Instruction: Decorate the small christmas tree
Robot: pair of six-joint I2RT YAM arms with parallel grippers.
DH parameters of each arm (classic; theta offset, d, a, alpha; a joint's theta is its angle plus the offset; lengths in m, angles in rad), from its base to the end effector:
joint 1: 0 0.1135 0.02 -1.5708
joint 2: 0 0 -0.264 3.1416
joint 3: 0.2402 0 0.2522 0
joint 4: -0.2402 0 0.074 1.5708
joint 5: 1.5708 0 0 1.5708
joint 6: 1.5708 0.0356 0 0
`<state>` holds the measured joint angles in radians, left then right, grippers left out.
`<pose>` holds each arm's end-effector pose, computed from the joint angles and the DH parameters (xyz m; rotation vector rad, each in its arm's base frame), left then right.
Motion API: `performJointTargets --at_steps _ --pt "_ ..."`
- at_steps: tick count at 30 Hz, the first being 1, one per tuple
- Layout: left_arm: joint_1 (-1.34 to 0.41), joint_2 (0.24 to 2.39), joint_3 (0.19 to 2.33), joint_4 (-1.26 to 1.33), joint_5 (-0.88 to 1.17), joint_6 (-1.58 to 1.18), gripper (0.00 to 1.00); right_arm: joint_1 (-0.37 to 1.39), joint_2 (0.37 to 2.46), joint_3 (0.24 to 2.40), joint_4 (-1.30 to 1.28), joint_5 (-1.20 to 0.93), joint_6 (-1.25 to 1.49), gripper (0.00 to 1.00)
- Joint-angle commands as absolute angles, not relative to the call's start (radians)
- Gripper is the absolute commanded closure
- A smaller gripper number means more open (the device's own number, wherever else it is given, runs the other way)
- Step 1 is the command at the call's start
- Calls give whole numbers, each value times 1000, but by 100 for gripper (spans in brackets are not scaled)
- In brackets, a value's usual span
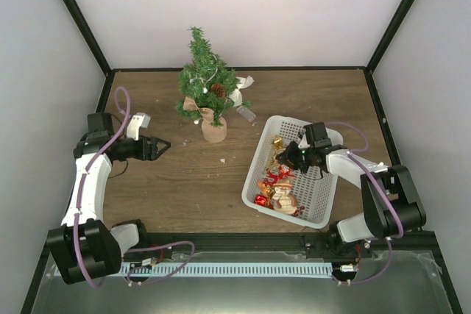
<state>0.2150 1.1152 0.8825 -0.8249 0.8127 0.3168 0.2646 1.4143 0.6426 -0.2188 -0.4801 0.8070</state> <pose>0.2052 0.0183 0.2667 0.3811 2.3127 -0.8064 0.2410 0.0823 0.1582 0.5363 2.6695 0.9855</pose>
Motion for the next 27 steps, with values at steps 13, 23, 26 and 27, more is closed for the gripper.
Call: performJointTargets --at_steps 13,23,26,27 --pt "210 1104 897 -816 818 316 21 256 1479 511 102 -619 869 99" --pt "210 1098 898 -820 823 323 21 226 1234 455 101 -617 789 99" --pt "210 1080 894 -819 826 324 21 212 1169 441 89 -615 775 99" --pt "210 1074 893 -820 829 325 21 204 1160 440 81 -621 770 99"
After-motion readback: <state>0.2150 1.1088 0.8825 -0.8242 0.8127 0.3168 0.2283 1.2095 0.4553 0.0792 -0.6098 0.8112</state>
